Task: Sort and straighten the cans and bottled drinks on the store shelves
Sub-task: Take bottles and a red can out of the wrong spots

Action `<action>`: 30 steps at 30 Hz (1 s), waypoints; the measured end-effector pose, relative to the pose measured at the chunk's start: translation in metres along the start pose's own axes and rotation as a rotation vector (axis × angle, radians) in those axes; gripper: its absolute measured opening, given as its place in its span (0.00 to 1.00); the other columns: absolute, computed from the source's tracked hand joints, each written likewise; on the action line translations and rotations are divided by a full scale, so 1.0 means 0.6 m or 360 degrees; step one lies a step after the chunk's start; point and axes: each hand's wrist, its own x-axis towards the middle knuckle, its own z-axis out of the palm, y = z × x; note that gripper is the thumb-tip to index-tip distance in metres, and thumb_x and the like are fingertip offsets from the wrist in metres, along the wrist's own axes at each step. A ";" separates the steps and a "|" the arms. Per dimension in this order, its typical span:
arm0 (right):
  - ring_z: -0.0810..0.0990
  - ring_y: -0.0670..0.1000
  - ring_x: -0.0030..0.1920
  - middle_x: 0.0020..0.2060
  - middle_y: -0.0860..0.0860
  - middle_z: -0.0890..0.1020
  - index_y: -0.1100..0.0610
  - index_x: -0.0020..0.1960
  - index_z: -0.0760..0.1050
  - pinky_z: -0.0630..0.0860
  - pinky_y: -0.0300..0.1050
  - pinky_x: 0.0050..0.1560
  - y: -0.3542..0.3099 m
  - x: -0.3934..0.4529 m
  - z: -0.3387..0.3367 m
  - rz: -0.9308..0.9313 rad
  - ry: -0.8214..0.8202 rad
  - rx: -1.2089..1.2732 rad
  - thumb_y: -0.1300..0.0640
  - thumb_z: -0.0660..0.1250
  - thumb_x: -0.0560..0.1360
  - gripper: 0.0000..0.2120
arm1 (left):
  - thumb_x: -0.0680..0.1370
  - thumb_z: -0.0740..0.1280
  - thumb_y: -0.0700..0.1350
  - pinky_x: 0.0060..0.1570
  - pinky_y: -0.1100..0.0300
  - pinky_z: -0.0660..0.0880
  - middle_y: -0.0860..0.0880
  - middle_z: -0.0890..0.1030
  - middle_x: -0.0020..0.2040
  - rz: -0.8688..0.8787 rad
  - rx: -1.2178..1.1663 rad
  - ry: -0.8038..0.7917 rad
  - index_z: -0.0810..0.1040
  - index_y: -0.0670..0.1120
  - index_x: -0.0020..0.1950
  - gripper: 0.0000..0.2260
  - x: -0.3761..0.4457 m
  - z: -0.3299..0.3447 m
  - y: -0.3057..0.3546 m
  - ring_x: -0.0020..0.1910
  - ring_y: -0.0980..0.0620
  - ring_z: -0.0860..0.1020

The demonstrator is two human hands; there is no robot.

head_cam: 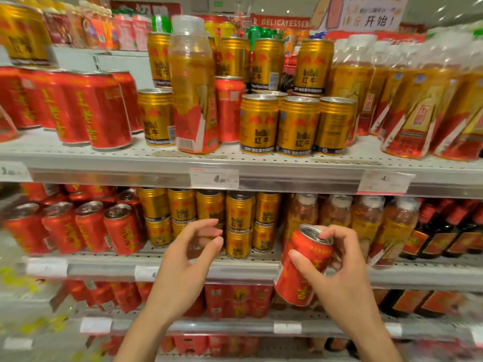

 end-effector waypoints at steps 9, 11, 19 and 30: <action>0.81 0.42 0.49 0.49 0.34 0.77 0.38 0.52 0.69 0.78 0.38 0.47 -0.097 -0.008 0.209 -0.0146 0.0157 -0.0045 0.40 0.76 0.60 0.24 | 0.79 0.70 0.44 0.47 0.69 0.75 0.59 0.84 0.50 0.0233 0.0056 -0.0100 0.80 0.57 0.57 0.10 0.074 -0.223 -0.019 0.49 0.58 0.82; 0.81 0.43 0.48 0.49 0.37 0.78 0.40 0.53 0.70 0.78 0.40 0.49 -0.121 -0.002 0.249 -0.0223 0.0155 -0.0067 0.40 0.76 0.61 0.25 | 0.79 0.70 0.45 0.47 0.67 0.75 0.59 0.84 0.51 0.0291 0.0081 -0.0092 0.80 0.59 0.57 0.10 0.089 -0.267 -0.014 0.49 0.59 0.82; 0.82 0.43 0.47 0.49 0.36 0.79 0.40 0.51 0.69 0.79 0.36 0.44 -0.257 0.044 0.348 -0.0559 0.0076 -0.0061 0.43 0.76 0.62 0.23 | 0.78 0.71 0.44 0.52 0.70 0.75 0.60 0.84 0.53 0.0659 0.0342 0.0066 0.79 0.56 0.60 0.12 0.148 -0.402 0.017 0.53 0.62 0.81; 0.84 0.51 0.46 0.49 0.51 0.81 0.52 0.57 0.66 0.84 0.52 0.44 -0.421 0.147 0.512 -0.0979 -0.0379 -0.0225 0.49 0.77 0.72 0.23 | 0.75 0.74 0.42 0.62 0.54 0.70 0.42 0.75 0.60 0.1062 0.0994 0.0820 0.76 0.42 0.64 0.18 0.240 -0.572 0.044 0.60 0.43 0.73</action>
